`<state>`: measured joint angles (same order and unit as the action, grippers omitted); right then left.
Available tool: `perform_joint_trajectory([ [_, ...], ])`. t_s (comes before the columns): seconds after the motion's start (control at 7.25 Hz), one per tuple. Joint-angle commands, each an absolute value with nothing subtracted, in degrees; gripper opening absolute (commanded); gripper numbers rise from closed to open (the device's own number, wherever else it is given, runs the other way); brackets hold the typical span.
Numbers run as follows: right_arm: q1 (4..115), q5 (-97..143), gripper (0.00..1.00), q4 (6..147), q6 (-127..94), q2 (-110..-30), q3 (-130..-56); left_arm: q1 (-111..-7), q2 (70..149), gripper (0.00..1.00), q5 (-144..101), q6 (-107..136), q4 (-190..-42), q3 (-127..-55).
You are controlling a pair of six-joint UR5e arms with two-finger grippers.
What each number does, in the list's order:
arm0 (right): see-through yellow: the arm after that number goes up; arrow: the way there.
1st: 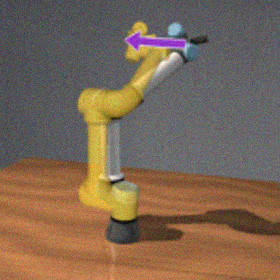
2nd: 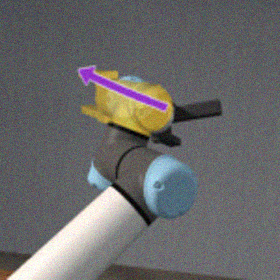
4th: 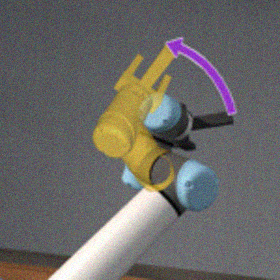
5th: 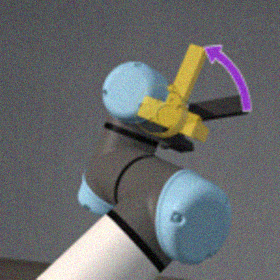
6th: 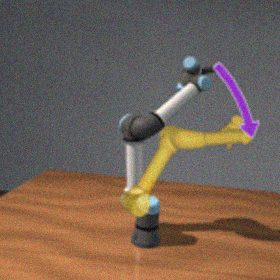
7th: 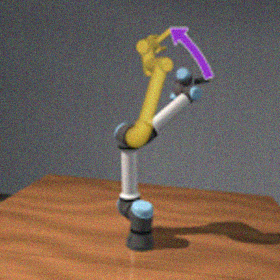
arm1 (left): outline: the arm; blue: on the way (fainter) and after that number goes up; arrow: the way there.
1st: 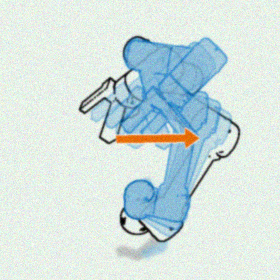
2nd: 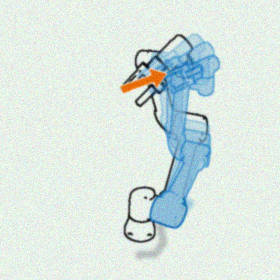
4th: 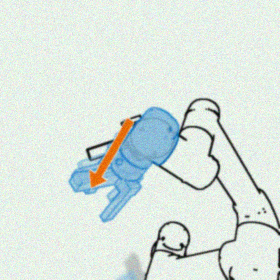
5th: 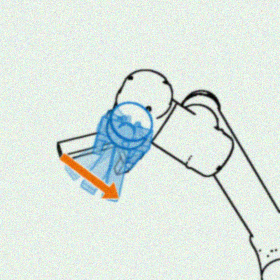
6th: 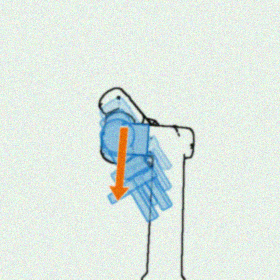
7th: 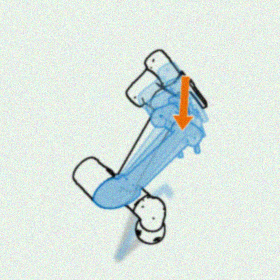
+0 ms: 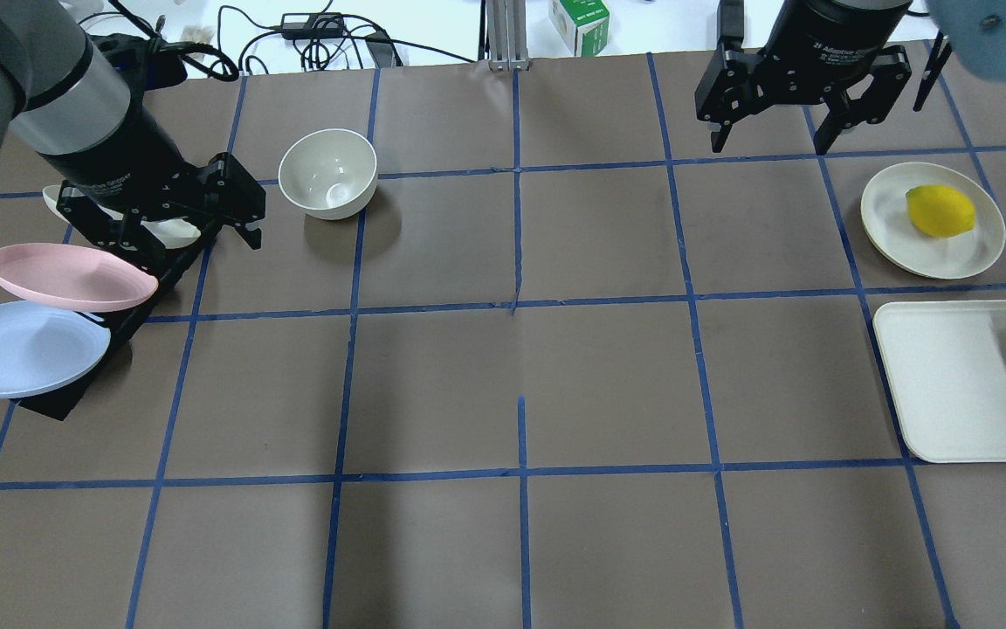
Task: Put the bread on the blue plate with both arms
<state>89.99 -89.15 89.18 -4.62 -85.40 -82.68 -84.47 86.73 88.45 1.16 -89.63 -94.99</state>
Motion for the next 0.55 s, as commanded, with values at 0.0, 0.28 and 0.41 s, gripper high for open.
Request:
perform_joint_trajectory([
  [0.0,89.83,-89.21,1.0,88.86,-4.57,-85.43,-82.97,-84.46,86.84,1.0,88.42,0.97,-89.65,-94.92],
  [0.28,89.65,-89.3,1.0,88.86,-4.48,-85.43,-82.97,-84.46,86.66,1.0,88.42,0.97,-89.65,-95.18],
  [0.41,89.65,-89.3,1.0,89.03,-4.57,-85.43,-82.97,-84.46,86.66,1.0,88.42,0.97,-89.65,-95.27],
])
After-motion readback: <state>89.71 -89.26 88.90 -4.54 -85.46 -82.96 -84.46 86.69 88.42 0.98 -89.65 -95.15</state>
